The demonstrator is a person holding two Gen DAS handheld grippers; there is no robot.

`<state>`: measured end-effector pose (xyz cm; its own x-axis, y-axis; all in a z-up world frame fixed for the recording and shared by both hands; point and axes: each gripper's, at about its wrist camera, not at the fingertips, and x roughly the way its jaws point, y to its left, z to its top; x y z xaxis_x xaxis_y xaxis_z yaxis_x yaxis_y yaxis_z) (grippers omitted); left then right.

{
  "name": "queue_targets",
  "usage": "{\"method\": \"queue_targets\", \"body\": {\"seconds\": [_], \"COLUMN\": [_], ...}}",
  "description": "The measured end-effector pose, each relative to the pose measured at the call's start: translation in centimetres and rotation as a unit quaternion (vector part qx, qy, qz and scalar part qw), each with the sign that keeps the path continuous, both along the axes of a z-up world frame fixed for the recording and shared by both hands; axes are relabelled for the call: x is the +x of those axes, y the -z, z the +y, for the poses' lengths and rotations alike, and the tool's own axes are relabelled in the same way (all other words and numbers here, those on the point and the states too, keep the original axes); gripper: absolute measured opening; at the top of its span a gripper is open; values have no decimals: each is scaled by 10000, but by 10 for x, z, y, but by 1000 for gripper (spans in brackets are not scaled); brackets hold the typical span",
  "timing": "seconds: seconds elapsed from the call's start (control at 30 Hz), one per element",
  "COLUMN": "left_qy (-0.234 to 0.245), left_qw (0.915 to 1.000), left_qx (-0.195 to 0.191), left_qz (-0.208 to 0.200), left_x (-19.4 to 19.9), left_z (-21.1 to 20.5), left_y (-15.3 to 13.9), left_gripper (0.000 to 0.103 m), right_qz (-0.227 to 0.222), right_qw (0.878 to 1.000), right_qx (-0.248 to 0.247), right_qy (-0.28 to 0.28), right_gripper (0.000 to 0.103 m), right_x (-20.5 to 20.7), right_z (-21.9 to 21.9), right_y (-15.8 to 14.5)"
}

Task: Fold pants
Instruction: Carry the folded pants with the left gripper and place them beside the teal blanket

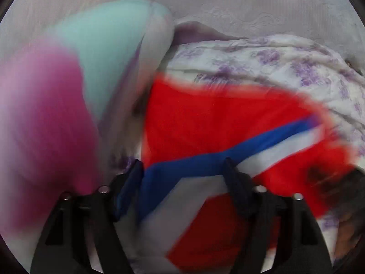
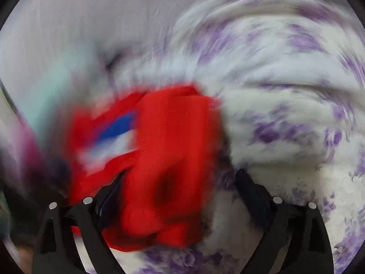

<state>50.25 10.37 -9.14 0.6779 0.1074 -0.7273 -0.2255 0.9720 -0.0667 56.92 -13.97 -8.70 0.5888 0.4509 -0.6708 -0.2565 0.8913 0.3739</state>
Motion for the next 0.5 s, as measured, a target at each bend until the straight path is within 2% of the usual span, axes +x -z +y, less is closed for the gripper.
{"method": "queue_targets", "body": {"seconds": [0.03, 0.07, 0.13, 0.27, 0.3, 0.37, 0.43, 0.5], "left_qy": [18, 29, 15, -186, -273, -254, -329, -208], "left_qw": [9995, 9996, 10000, 9997, 9994, 9990, 9984, 9978], "left_qx": [-238, -231, -49, 103, 177, 213, 155, -154], "left_qz": [-190, -128, -84, -92, -140, -293, -445, -609], "left_x": [-3, -2, -3, -22, -31, -52, -84, -123], "left_z": [6, 6, 2, -3, -8, -21, -32, -42], "left_y": [-5, -4, -6, -8, -13, -17, -34, -52], "left_gripper": [74, 75, 75, 75, 73, 74, 92, 94], "right_qz": [23, 0, -79, -209, -418, -890, -1007, -1034], "right_qw": [9999, 9999, 9990, 9972, 9953, 9932, 9895, 9908], "right_qx": [49, -46, -422, -685, -808, -721, -992, -798], "right_qy": [-98, -157, -130, 213, 321, 200, 302, 356], "right_gripper": [94, 94, 94, 94, 94, 94, 94, 99], "right_x": [3, 3, 0, -16, -32, -69, -100, -130], "right_z": [-3, -1, 7, 14, 16, 20, 20, 12], "right_y": [5, 4, 3, -1, -11, -33, -59, -76]}}
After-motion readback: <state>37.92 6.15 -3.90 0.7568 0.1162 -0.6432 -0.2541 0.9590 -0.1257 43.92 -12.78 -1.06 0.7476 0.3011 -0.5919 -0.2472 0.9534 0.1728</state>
